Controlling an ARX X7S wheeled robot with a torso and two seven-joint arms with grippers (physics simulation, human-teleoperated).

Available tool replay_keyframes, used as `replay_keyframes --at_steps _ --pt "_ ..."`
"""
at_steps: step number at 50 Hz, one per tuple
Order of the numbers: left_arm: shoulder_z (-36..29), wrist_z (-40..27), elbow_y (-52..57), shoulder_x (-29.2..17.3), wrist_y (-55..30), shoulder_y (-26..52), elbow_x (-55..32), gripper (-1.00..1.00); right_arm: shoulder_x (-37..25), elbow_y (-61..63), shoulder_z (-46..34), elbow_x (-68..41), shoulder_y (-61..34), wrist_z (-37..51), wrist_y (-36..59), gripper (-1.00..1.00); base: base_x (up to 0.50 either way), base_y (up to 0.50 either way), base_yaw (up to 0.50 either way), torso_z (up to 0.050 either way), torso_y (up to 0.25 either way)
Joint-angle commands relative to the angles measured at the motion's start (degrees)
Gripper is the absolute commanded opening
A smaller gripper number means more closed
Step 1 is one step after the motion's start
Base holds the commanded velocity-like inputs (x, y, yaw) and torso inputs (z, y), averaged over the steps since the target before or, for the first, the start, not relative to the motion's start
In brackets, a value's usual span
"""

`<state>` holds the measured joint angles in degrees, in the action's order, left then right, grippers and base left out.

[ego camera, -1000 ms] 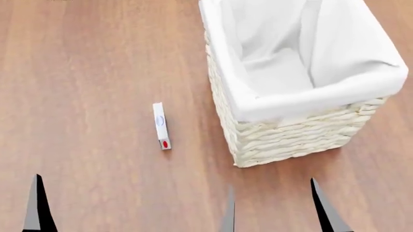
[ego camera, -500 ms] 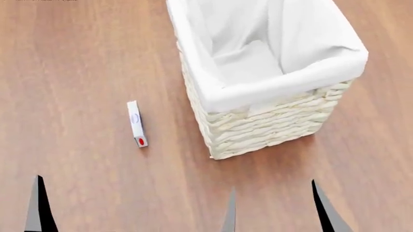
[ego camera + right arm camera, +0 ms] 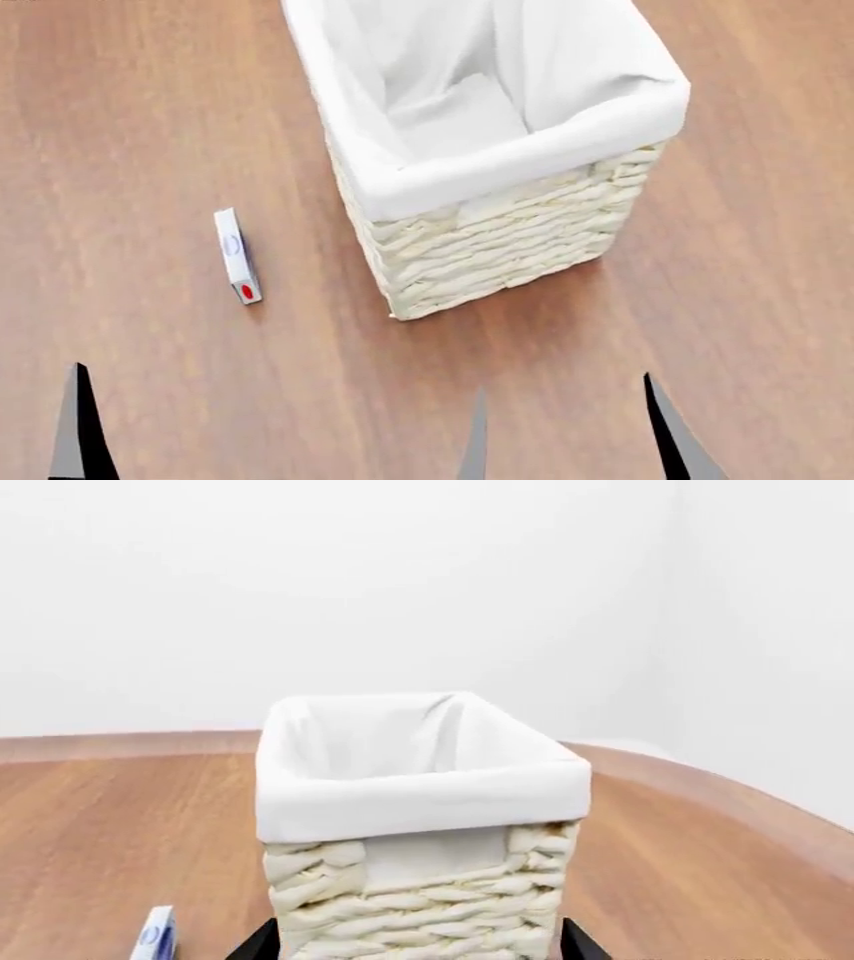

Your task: Pick up the alphabet soup and the cream cheese box, and put them in the basket.

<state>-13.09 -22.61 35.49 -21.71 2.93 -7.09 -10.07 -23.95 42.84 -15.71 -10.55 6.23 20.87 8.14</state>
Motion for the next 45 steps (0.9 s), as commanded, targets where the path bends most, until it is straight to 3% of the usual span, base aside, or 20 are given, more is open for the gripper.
replay_keyframes --at_steps 1,14,45 --pt "0.1 -0.1 -0.4 -0.1 0.3 0.1 -0.6 1.00 -0.1 0.5 0.0 -1.2 0.2 0.0 0.3 1.00 0.00 0.00 0.00 0.000 0.000" --pt "0.0 0.0 -1.4 -0.3 1.1 0.2 -0.8 1.00 -0.9 0.8 0.1 -2.8 3.9 0.9 2.3 1.00 0.00 0.00 0.00 0.000 0.000" --pt "-0.4 0.1 -4.1 -0.2 2.8 0.4 -1.4 1.00 -7.5 5.4 9.6 -11.8 26.6 5.2 2.2 1.00 0.00 0.00 0.00 0.000 0.000"
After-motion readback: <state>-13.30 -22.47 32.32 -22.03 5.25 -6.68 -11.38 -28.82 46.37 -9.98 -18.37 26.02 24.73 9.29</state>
